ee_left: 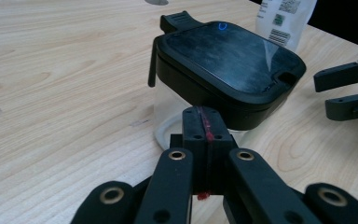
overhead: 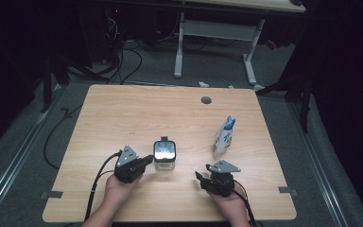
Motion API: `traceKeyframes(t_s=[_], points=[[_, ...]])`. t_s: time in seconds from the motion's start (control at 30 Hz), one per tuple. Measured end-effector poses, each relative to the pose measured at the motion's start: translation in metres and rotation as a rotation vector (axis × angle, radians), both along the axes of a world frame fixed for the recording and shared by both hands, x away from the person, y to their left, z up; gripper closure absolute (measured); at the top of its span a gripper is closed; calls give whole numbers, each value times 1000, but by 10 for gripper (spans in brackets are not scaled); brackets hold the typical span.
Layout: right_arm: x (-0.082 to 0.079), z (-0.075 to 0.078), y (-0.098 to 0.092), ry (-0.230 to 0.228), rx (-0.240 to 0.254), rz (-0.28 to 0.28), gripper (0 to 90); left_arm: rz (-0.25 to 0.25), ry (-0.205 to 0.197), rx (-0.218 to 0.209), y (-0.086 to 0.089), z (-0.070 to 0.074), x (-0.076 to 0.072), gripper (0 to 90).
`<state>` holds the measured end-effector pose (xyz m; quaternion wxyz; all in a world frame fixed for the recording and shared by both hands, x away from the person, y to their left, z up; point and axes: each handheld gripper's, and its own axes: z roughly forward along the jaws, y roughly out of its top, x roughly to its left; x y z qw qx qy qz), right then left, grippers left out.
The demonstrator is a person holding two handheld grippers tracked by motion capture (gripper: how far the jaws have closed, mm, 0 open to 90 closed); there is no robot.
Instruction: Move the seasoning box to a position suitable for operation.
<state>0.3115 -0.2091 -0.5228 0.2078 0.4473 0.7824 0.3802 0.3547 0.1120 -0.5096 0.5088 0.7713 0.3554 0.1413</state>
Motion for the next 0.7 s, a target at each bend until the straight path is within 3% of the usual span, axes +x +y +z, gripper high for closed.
traceKeyframes(t_s=[0.7], points=[[1, 0, -1, 1, -6, -24, 499, -84, -8, -4, -26, -1, -20, 895]])
